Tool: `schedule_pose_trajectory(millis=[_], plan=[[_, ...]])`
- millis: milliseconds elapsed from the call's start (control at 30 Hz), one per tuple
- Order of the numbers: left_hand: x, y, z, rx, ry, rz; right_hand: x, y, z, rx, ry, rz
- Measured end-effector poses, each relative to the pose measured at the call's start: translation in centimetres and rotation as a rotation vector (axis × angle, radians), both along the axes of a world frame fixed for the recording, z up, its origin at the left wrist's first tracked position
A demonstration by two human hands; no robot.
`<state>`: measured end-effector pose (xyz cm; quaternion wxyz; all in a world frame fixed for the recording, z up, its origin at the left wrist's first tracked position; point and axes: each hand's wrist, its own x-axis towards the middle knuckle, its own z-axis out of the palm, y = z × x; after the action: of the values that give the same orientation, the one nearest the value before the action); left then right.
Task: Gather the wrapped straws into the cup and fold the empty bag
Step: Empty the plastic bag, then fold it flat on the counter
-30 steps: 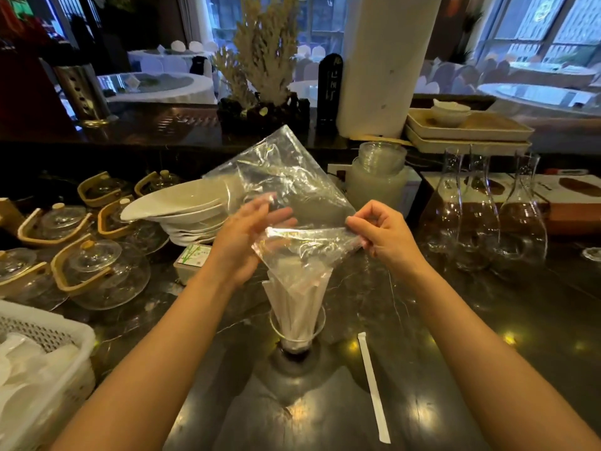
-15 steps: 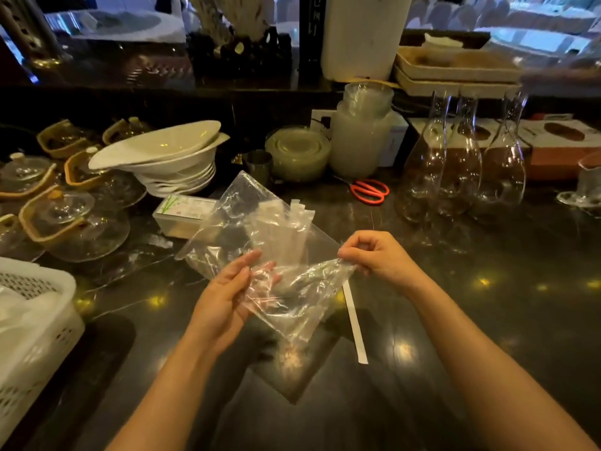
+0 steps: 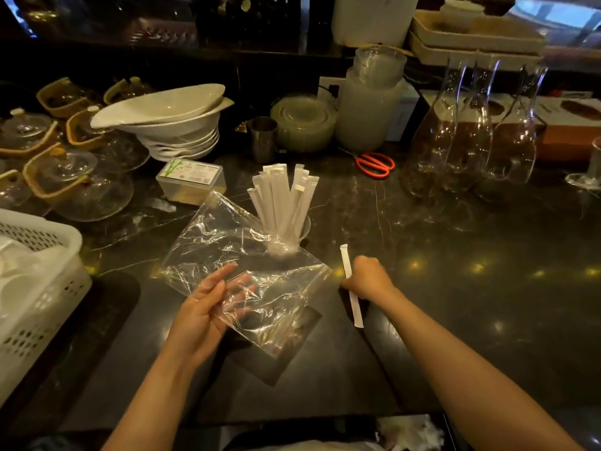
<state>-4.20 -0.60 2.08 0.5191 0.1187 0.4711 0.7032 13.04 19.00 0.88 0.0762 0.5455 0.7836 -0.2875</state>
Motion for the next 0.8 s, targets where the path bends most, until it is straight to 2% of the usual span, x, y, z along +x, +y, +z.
schedule_pose_trajectory(millis=[133,267,367,533,600,667,800], plan=[[-0.2,-0.5,-0.3,0.032,0.005,-0.006,-0.8,0.2,-0.2,0.041,-0.091,0.077],[-0.5,-0.9,-0.5,0.026,0.001,0.006,-0.8,0.9,0.5,-0.054,-0.092,0.029],[-1.0,-1.1,-0.4,0.026,0.014,0.020,-1.0,1.5,3.3,-0.148,0.173,-0.071],[-2.0,-1.3,-0.1,0.038,0.046,0.041,-2.6,1.4,11.0,0.017,0.797,-0.108],[-2.4,-1.2,0.1,0.038,0.072,0.037,-3.5,1.3,12.4,0.042,0.954,-0.097],[-2.7,-1.1,0.3,0.056,0.074,0.032,-4.6,1.4,12.3,0.057,0.944,-0.050],[-3.1,-0.9,1.0,0.098,0.067,0.031,-6.5,1.9,10.0,0.063,0.685,0.049]])
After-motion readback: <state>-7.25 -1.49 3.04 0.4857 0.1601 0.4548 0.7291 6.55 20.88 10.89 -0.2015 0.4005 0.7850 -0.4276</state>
